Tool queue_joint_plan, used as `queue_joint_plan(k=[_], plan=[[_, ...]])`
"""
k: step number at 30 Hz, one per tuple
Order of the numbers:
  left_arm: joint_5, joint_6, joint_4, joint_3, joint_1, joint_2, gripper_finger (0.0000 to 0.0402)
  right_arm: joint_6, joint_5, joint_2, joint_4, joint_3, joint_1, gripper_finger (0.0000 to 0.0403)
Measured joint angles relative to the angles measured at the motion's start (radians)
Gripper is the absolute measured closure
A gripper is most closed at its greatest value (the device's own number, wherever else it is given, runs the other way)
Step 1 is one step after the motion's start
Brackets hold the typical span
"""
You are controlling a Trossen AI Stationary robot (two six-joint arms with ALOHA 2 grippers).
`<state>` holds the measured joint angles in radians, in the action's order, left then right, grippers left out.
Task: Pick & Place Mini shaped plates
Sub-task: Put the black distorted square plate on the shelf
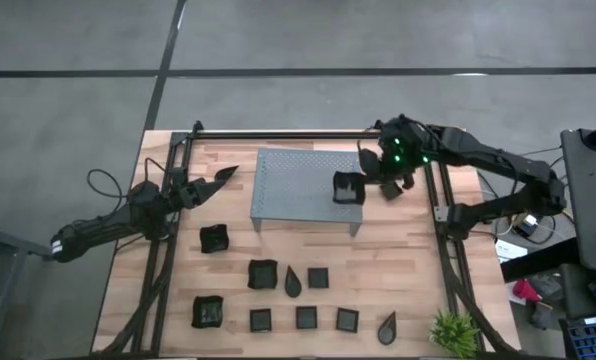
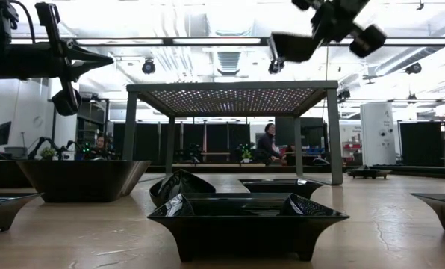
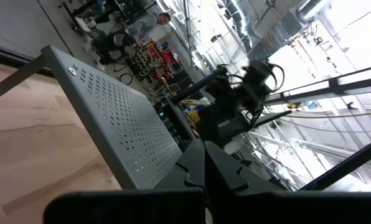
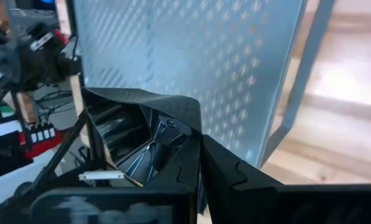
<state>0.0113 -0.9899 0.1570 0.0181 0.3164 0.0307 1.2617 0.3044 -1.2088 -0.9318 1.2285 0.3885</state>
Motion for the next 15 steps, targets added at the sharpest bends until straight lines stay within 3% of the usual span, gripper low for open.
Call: queue_joint_plan(k=[6, 15], plan=[[-0.002, -0.016, 0.0, 0.0, 0.0, 0.0, 0.0401, -0.104, 0.068, -0.091, 0.0, 0.002, 0.119, 0.0394], [-0.019, -0.054, 0.0, 0.0, 0.0, 0.0, 0.0401, -0.186, 0.177, -0.206, 0.0, 0.012, 0.187, 0.0394]])
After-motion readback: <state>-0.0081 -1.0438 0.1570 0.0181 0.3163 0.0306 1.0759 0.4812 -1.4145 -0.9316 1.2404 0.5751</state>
